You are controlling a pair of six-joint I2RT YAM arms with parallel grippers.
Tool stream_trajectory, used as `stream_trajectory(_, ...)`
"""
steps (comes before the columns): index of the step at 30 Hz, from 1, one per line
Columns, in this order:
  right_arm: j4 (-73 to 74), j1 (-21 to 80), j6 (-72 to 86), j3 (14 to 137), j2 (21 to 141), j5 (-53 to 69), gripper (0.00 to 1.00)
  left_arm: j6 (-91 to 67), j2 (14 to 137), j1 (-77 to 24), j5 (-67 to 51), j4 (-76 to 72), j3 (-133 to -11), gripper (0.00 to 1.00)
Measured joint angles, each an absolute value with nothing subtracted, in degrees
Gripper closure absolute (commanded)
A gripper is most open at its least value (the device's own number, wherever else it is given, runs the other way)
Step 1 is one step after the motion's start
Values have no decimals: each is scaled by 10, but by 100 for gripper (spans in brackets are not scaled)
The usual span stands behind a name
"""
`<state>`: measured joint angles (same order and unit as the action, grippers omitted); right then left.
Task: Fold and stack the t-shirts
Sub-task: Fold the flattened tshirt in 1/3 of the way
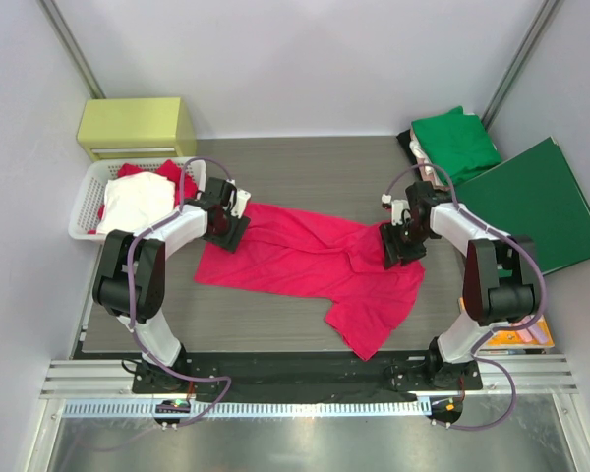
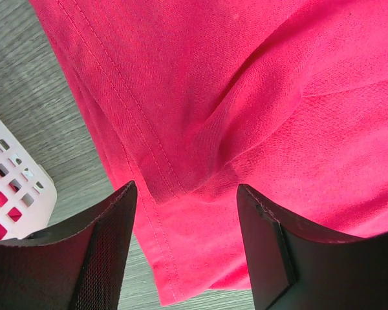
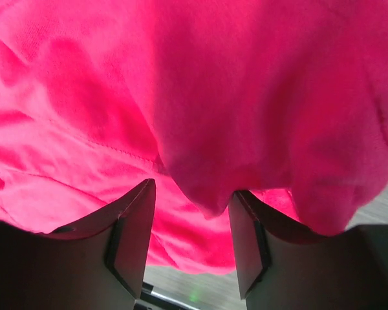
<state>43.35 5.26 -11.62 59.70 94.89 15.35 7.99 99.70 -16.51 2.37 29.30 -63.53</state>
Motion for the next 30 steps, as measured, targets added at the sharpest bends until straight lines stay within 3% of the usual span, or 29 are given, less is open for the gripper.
stream_trajectory(1, 430, 54, -116, 597, 949, 154, 58, 80, 997, -165, 24, 293, -635, 36)
stream_trajectory(2, 428, 56, -115, 597, 949, 154, 82, 80, 997, -165, 24, 293, -635, 36)
stream_trajectory(4, 422, 58, -115, 598, 949, 154, 99, 80, 997, -165, 24, 293, -635, 36)
stream_trajectory(30, 555, 60, -101, 667, 838, 184, 99, 80, 999, -166, 23, 293, -635, 36)
